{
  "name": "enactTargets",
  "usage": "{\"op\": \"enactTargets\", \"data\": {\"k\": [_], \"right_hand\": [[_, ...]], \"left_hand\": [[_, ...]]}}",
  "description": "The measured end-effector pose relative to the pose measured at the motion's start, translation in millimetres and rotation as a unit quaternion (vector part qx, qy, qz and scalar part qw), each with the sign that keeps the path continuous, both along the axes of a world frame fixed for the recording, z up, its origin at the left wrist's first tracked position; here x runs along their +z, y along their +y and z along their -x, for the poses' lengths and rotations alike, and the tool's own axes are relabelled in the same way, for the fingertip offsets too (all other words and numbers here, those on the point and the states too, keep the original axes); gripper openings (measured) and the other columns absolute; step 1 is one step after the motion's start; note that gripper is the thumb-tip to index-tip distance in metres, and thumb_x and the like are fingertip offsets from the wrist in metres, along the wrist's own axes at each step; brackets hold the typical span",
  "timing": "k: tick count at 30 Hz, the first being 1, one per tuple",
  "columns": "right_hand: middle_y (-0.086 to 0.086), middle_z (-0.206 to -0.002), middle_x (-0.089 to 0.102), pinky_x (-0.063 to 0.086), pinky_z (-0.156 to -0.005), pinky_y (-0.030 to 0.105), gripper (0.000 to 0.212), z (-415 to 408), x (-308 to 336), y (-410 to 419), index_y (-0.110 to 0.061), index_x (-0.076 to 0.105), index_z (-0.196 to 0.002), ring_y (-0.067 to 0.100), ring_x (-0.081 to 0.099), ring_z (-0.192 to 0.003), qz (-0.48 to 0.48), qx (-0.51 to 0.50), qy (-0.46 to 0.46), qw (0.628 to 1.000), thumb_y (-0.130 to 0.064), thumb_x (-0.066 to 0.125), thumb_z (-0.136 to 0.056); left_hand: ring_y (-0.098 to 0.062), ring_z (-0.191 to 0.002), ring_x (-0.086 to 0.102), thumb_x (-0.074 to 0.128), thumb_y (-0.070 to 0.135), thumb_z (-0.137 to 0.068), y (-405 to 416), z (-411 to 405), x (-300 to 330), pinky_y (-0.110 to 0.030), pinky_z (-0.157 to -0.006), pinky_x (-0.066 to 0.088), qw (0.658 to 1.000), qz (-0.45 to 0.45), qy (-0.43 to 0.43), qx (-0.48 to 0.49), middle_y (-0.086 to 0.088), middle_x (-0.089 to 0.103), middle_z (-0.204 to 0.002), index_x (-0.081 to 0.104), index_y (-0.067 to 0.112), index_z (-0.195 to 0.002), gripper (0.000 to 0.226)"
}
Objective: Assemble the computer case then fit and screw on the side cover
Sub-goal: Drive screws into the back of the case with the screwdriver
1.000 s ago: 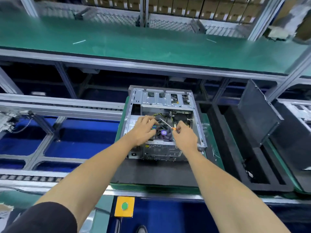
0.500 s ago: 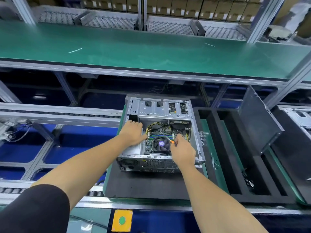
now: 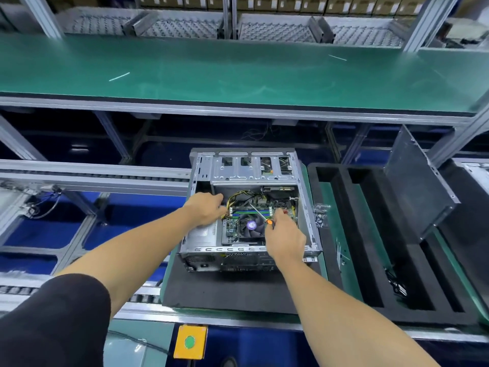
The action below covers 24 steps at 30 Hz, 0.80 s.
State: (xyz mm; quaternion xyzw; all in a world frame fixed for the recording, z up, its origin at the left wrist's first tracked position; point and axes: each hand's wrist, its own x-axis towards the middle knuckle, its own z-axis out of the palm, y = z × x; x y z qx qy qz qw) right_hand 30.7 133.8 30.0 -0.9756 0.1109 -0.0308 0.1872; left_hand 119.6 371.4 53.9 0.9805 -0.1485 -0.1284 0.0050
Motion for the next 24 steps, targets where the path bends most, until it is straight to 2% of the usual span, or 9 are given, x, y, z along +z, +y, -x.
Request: {"op": "enactTargets", "data": {"k": [3, 7, 11, 14, 18, 22, 24], "right_hand": [[-0.005, -0.082, 0.056, 0.025, -0.049, 0.030, 0.007, 0.6, -1.4, -0.1, -0.024, 0.043, -0.100, 0.020, 0.051, -0.061, 0.001, -0.003, 0.001, 1.000, -0.023, 0.048, -0.096], [-0.005, -0.091, 0.059, 0.027, -0.049, 0.030, 0.014, 0.1, -2.6, 1.5, -0.022, 0.048, -0.112, 0.020, 0.054, -0.062, 0.000, -0.003, -0.002, 1.000, -0.025, 0.048, -0.098], [-0.005, -0.089, 0.057, 0.023, -0.047, 0.029, 0.007, 1.6, -0.2, 1.3, -0.023, 0.044, -0.104, 0.021, 0.052, -0.062, 0.000, 0.000, -0.002, 1.000, -0.024, 0.048, -0.098], [-0.006, -0.085, 0.054, 0.019, -0.047, 0.029, 0.007, 2.7, 1.7, 2.4, -0.023, 0.044, -0.103, 0.022, 0.049, -0.061, -0.004, -0.004, -0.003, 1.000, -0.025, 0.048, -0.098], [-0.006, -0.082, 0.054, 0.023, -0.047, 0.030, 0.008, 2.3, 2.6, 0.7, -0.024, 0.042, -0.100, 0.019, 0.050, -0.058, 0.003, -0.004, -0.001, 1.000, -0.026, 0.049, -0.098], [-0.006, -0.070, 0.051, 0.028, -0.047, 0.031, 0.015, 1.9, 0.3, 1.3, -0.025, 0.037, -0.090, 0.015, 0.046, -0.052, 0.005, -0.013, -0.007, 1.000, -0.028, 0.049, -0.098], [-0.006, -0.067, 0.050, 0.027, -0.048, 0.030, 0.015, 1.4, -2.0, 0.5, -0.024, 0.038, -0.088, 0.013, 0.045, -0.051, 0.007, -0.013, -0.011, 1.000, -0.030, 0.048, -0.098]], "left_hand": [[-0.022, -0.068, 0.051, 0.033, 0.040, -0.102, 0.5, -1.2, -0.9, -0.038, -0.064, 0.042, 1.000, 0.018, 0.003, 0.002, -0.002, 0.054, -0.071, 0.046, 0.018, -0.090, 0.029], [-0.017, -0.061, 0.048, 0.032, 0.039, -0.099, 4.1, 0.6, -6.5, -0.036, -0.054, 0.031, 0.999, 0.041, -0.030, 0.003, 0.000, 0.053, -0.064, 0.038, 0.025, -0.078, 0.027], [-0.023, -0.065, 0.046, 0.026, 0.040, -0.101, 2.6, 2.3, -6.0, -0.040, -0.066, 0.029, 0.999, 0.015, -0.047, -0.005, -0.003, 0.051, -0.060, 0.042, 0.022, -0.081, 0.031], [-0.022, -0.063, 0.045, 0.028, 0.039, -0.098, 4.1, 2.4, -10.6, -0.039, -0.061, 0.026, 0.998, 0.012, -0.068, -0.014, -0.002, 0.050, -0.060, 0.044, 0.021, -0.080, 0.030], [-0.022, -0.066, 0.048, 0.032, 0.036, -0.099, 4.0, -4.4, -9.5, -0.038, -0.060, 0.031, 0.999, 0.037, -0.036, -0.009, -0.002, 0.051, -0.065, 0.041, 0.022, -0.076, 0.029], [-0.027, -0.070, 0.050, 0.030, 0.039, -0.104, -0.2, -11.5, 0.5, -0.040, -0.070, 0.039, 1.000, 0.002, 0.003, -0.019, -0.005, 0.056, -0.074, 0.046, 0.017, -0.086, 0.033], [-0.024, -0.067, 0.050, 0.025, 0.051, -0.106, 0.8, -11.1, 1.8, -0.039, -0.074, 0.038, 0.999, -0.031, 0.027, -0.027, -0.007, 0.062, -0.079, 0.046, 0.016, -0.098, 0.042]]}}
